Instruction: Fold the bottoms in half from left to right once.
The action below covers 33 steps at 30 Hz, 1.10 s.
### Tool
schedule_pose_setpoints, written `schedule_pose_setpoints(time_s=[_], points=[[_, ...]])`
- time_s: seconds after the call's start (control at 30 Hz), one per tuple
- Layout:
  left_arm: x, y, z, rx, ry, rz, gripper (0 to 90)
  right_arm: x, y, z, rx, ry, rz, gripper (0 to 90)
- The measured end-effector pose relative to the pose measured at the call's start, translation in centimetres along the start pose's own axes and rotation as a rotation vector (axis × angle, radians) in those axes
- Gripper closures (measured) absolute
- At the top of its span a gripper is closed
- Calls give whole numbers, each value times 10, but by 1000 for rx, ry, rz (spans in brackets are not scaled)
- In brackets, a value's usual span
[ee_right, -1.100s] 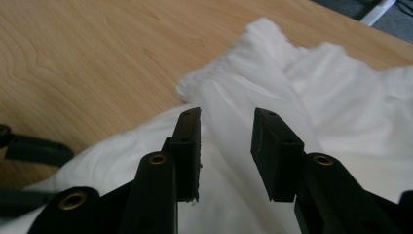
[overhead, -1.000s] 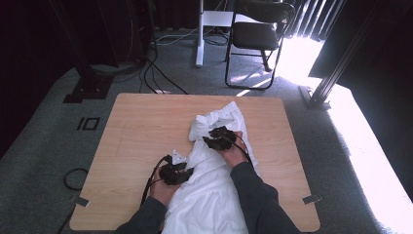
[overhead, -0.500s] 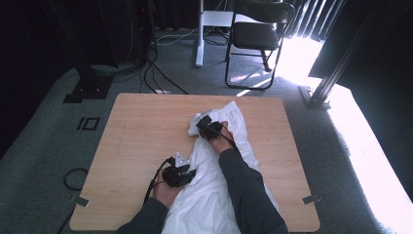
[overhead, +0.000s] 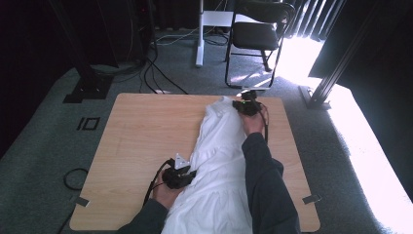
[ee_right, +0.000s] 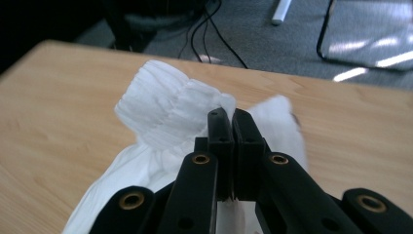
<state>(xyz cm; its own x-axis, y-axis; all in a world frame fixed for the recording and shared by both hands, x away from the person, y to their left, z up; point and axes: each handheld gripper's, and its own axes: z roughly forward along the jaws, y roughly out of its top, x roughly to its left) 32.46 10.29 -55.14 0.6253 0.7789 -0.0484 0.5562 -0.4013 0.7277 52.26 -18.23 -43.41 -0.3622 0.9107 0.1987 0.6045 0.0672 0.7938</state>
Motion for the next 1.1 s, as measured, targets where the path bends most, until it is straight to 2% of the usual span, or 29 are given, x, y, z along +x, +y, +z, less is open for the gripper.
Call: schedule_pose_setpoints(time_s=[0.1,0.2,0.23,0.3,0.33,0.37,0.47,0.5,0.53,0.57,0.7,0.77,0.8,0.83,0.87,0.9,0.93,0.97,1.07,1.1], points=[[0,0,1,-2,-4,0,648,-28,-5,-8,-15,9,109,890],[0,1,1,0,-3,-2,629,-44,-10,-9,-5,-7,157,886],[-1,1,1,0,0,2,620,-47,-12,-8,6,-17,162,860],[-1,2,1,3,5,9,600,-49,-17,-6,7,-27,158,638],[0,3,1,5,6,10,592,-49,-19,-6,4,-31,147,609],[0,3,1,5,5,11,588,-49,-23,-6,8,-16,134,593],[1,4,1,7,6,14,581,-48,-35,-5,39,-23,79,579],[1,4,1,7,6,14,579,-48,-35,-5,39,-23,79,579],[1,4,1,8,9,17,574,-48,-46,-4,53,-3,82,563],[1,4,1,6,11,14,570,-48,-50,-3,61,-4,89,558],[2,4,2,6,11,13,560,-46,-76,4,111,58,111,515],[2,5,2,7,13,13,558,-45,-88,6,110,122,133,499],[2,5,2,7,13,12,558,-44,-91,6,109,144,139,506],[2,5,3,10,13,15,558,-44,-93,8,122,160,135,580],[2,5,3,11,13,16,558,-43,-94,8,139,154,120,666],[2,5,3,11,13,16,558,-43,-94,8,139,154,120,666],[1,5,3,14,15,12,558,-42,-93,8,167,130,94,856],[1,5,3,14,15,10,558,-43,-91,7,166,122,92,891],[2,5,3,13,14,10,557,-45,-85,-2,126,104,77,898],[2,5,3,13,11,8,556,-45,-83,-6,114,83,65,898]])
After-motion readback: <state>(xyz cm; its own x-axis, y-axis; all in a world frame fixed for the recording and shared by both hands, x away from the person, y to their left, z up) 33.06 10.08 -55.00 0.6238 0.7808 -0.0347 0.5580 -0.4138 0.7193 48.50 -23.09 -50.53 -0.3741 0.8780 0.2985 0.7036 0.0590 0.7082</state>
